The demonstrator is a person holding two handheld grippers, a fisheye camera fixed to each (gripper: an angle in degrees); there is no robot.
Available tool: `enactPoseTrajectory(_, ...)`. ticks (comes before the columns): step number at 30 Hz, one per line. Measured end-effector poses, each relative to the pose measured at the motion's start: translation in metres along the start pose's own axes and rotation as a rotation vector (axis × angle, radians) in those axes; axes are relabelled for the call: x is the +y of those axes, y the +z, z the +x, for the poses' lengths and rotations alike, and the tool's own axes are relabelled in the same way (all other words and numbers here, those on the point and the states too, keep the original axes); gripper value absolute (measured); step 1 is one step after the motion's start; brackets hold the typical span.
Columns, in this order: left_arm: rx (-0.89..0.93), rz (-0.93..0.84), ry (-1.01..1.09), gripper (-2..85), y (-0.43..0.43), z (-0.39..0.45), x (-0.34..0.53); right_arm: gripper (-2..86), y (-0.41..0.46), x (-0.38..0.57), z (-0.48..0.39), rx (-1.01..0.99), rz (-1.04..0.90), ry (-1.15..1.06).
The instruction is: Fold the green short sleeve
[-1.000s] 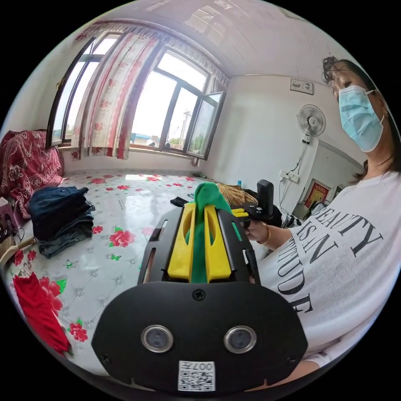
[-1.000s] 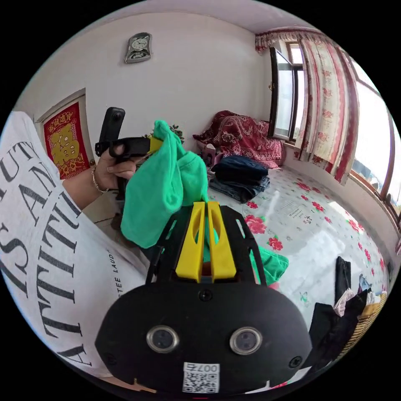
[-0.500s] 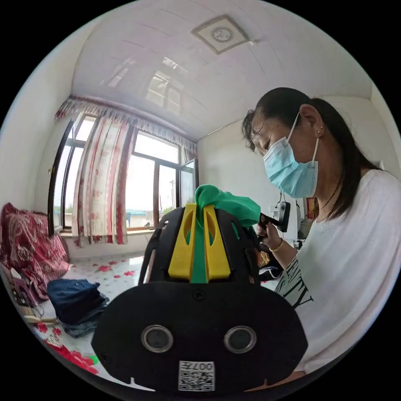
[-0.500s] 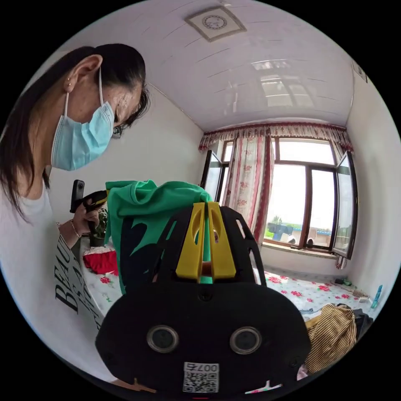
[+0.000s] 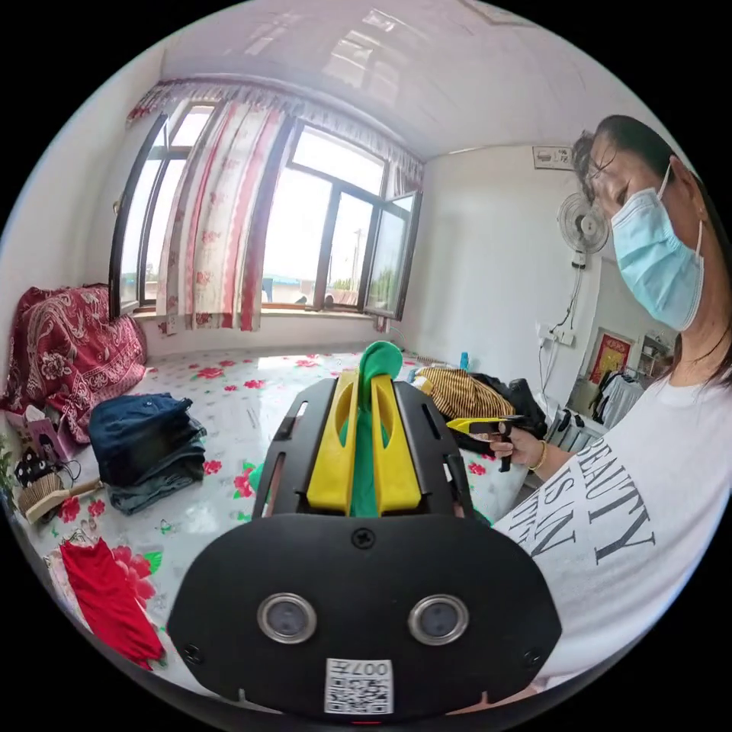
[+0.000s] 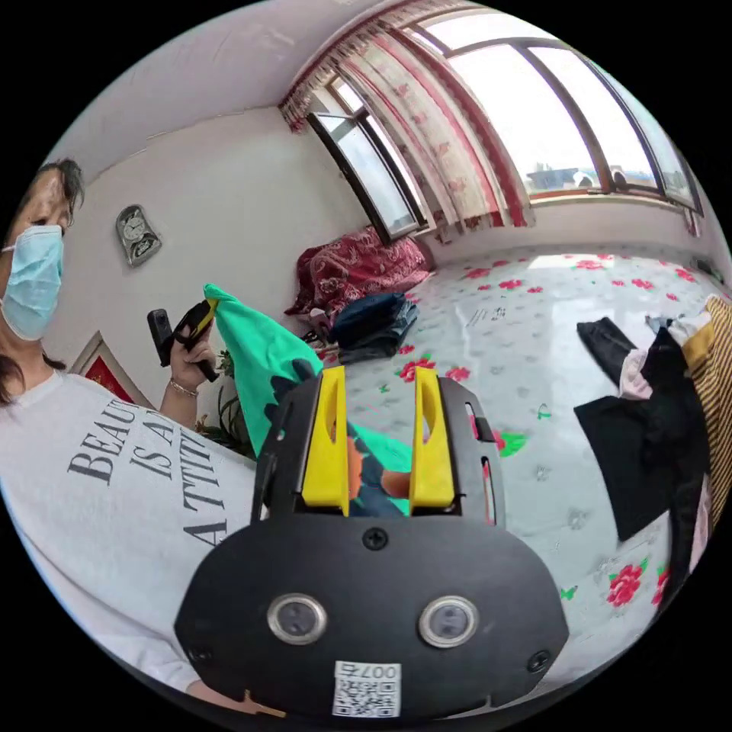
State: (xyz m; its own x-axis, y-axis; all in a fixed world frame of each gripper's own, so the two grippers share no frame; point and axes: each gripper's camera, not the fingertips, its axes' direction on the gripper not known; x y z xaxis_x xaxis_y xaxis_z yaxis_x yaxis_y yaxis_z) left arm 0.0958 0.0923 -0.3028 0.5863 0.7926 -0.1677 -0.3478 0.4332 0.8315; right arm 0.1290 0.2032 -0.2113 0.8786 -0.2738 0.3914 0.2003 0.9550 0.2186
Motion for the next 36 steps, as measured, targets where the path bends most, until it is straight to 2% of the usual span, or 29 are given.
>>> enactPoseTrajectory(3, 0.119, -0.031, -0.046, -0.1, 0.010, -0.010, 0.014, 11.0, 0.056, 0.005, 0.023, -0.018, -0.147, 0.045)
enactPoseTrajectory(6, 0.350, 0.007, -0.001, -0.1, 0.002, -0.011, 0.014, 11.4, 0.074, -0.018, 0.027, -0.048, -0.159, -0.002)
enactPoseTrajectory(8, 0.669, 0.030, 0.222, -0.1, -0.010, 0.015, 0.002, 11.5, 0.075, -0.042, 0.028, -0.050, -0.133, -0.053)
enactPoseTrajectory(11, 0.841, 0.083, 0.495, -0.1, -0.028, 0.058, -0.006, 11.7, 0.086, -0.089, 0.035, -0.018, -0.134, -0.128)
enactPoseTrajectory(15, 0.852, 0.075, 0.544, -0.2, -0.028, 0.069, -0.006, 12.6, 0.164, -0.148, 0.037, -0.054, -0.346, -0.279)
enactPoseTrajectory(20, 0.827, 0.090, 0.495, -0.2, -0.033, 0.058, 0.001, 13.4, 0.296, -0.157, 0.016, -0.172, -0.656, -0.467)
enactPoseTrajectory(25, 0.738, 0.066, 0.457, -0.1, -0.037, 0.051, 0.005, 9.5, 0.394, -0.154, 0.013, -0.393, -0.829, -0.358)
enactPoseTrajectory(26, 0.710, 0.055, 0.431, -0.1, -0.037, 0.047, 0.008, 6.6, 0.405, -0.154, 0.019, -0.436, -0.831, -0.313)
enactPoseTrajectory(28, 0.662, 0.048, 0.377, 0.0, -0.040, 0.036, 0.013, 2.6, 0.403, -0.158, 0.032, -0.354, -0.753, -0.257)
enactPoseTrajectory(30, 0.612, 0.059, 0.302, 0.0, -0.045, 0.022, 0.020, 1.7, 0.370, -0.172, 0.055, -0.251, -0.581, -0.199)
enactPoseTrajectory(33, 0.534, 0.065, 0.175, 0.0, -0.052, -0.003, 0.032, 2.6, 0.311, -0.201, 0.075, -0.232, -0.358, -0.151)
enactPoseTrajectory(36, 0.587, 0.084, 0.195, 0.1, -0.052, -0.004, 0.032, 9.2, 0.308, -0.231, 0.064, -0.296, -0.397, -0.204)
